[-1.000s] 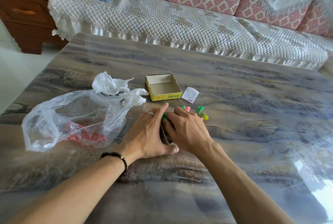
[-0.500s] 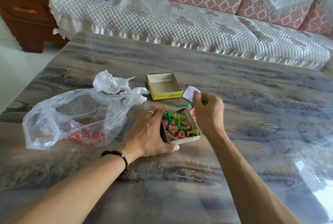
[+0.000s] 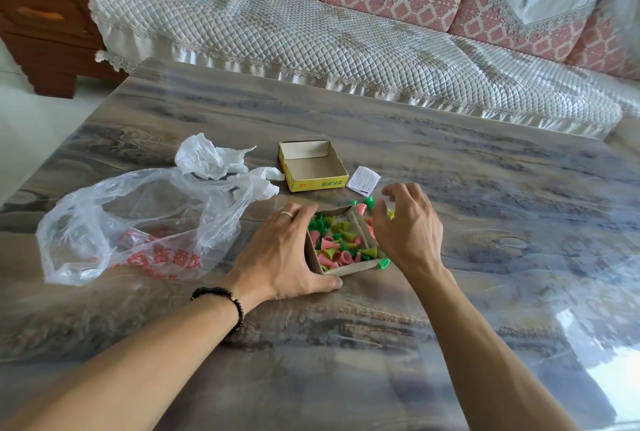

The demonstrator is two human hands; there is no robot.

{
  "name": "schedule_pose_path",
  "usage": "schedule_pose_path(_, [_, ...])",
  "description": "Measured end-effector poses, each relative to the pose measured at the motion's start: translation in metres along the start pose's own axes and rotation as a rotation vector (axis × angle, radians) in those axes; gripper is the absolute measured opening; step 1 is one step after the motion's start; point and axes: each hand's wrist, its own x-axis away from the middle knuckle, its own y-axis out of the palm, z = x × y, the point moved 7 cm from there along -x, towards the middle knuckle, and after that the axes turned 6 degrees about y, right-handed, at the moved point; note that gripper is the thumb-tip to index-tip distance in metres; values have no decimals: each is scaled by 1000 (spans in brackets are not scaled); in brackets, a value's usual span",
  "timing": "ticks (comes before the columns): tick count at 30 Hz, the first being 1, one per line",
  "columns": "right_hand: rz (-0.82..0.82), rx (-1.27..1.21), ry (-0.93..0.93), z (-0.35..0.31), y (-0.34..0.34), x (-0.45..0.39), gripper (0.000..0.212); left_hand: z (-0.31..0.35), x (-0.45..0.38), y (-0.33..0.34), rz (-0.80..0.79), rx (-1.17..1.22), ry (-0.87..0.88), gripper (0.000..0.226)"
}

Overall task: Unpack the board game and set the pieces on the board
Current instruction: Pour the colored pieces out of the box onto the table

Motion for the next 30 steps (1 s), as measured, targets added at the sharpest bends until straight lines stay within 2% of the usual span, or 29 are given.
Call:
schedule_pose_path(3, [-30,-105,-304,-40,-7,13,11,1,0,0,-6,-5,-15,111])
schedule_pose_path(5, [-84,-92,-473,-62,1,27,16,0,1,1,-12,4,-29,112])
schedule_pose_path(8, [-151,-28,-542,-72,18,39,23,0,0,1,10,38,-12,109])
schedule_pose_path(11, [-215,-48,-495,-69,29,41,31,0,-1,0,17,72,-9,105])
schedule_pose_path(14, [-221,-64,-454,-66,33,38,26,-2,-1,2,1,41,-19,112])
schedule_pose_path(26, [-97,-242,-247,-60,22,23,40,-2,0,2,-12,38,-23,111])
schedule_pose_path(30, [-11,-467,9,-40,1,9,45,-2,0,3,-44,18,-37,113])
